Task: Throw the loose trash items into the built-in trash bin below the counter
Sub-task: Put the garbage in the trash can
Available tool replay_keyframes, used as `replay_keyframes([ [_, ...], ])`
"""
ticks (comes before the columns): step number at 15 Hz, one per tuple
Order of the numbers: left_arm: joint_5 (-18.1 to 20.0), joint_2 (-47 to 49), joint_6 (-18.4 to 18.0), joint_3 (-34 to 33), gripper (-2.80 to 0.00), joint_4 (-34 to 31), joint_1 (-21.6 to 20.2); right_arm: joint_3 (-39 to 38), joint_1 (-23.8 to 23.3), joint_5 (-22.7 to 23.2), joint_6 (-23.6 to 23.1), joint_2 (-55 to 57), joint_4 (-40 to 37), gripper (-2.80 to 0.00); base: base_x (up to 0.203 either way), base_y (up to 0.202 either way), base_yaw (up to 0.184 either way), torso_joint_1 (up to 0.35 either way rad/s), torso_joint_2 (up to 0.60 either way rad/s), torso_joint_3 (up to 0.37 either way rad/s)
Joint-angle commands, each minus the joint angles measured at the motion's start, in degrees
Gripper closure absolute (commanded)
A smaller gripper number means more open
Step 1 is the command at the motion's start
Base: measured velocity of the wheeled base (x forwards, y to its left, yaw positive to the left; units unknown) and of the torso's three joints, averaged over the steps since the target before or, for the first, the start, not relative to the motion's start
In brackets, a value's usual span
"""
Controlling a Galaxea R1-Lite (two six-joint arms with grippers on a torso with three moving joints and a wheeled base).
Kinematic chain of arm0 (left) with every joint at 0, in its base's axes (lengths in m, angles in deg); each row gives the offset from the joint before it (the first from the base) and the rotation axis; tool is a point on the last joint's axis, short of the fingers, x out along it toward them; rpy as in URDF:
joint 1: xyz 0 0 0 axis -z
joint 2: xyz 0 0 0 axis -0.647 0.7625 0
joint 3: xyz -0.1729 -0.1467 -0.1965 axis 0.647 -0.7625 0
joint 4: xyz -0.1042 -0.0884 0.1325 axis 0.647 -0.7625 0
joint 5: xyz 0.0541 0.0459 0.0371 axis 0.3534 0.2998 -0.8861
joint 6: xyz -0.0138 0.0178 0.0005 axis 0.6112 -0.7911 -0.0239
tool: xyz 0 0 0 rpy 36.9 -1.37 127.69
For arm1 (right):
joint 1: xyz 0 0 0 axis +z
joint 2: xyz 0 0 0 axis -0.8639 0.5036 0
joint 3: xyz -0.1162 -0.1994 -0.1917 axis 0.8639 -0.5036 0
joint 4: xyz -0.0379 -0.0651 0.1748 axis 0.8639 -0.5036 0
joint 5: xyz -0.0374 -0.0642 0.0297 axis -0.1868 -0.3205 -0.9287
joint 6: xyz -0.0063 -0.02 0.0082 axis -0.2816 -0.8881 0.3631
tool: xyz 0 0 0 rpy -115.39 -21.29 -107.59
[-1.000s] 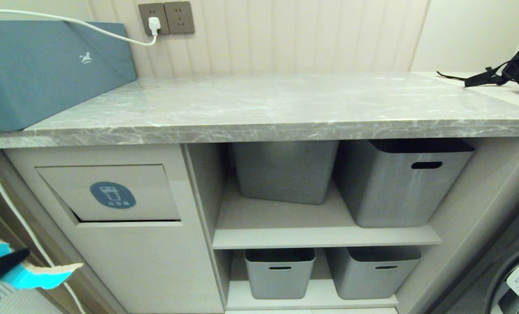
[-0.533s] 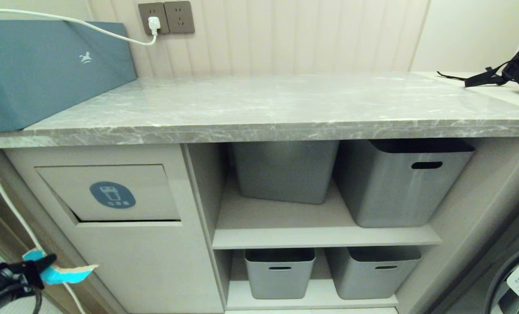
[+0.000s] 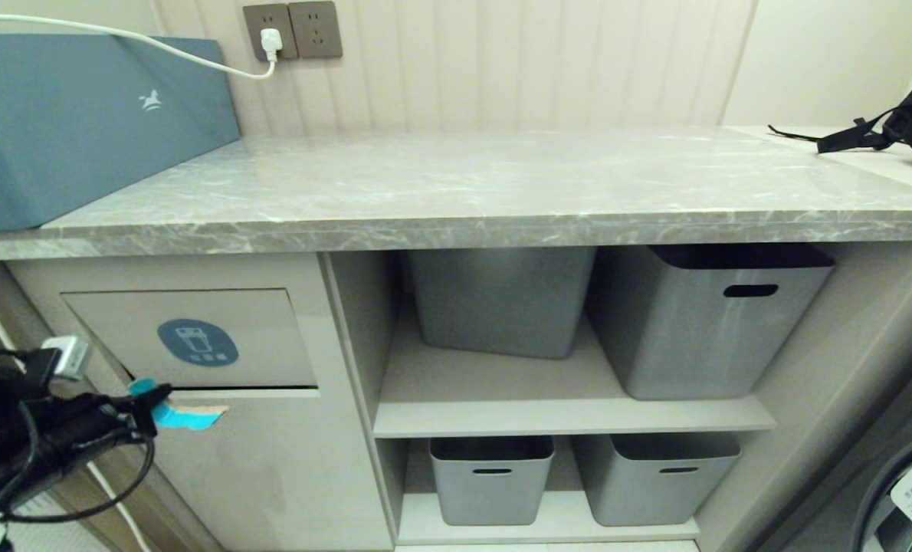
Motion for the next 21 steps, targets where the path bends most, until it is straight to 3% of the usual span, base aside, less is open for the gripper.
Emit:
replay_keyframes([
  [1,0.0,6.3,0.1,4.1,0.00,0.6,3.0,0.0,0.0,0.0,0.0,0.1,-0.1,0.00,0.000,0.000,0.000,0.000,0.00,0.000],
  [5,0.0,12.9,0.4,10.2,0.00,1.8,6.4,0.0,0.0,0.0,0.0,0.0,-0.1,0.00,0.000,0.000,0.000,0.000,0.00,0.000],
  [15,0.4,21.2,4.7,17.1,0.00,11.4,6.8,0.0,0.0,0.0,0.0,0.1,-0.1,0.00,0.000,0.000,0.000,0.000,0.00,0.000],
  [21,0.3,21.8,5.5,19.7,0.00,12.3,7.5,0.0,0.0,0.0,0.0,0.1,-0.1,0.00,0.000,0.000,0.000,0.000,0.00,0.000],
])
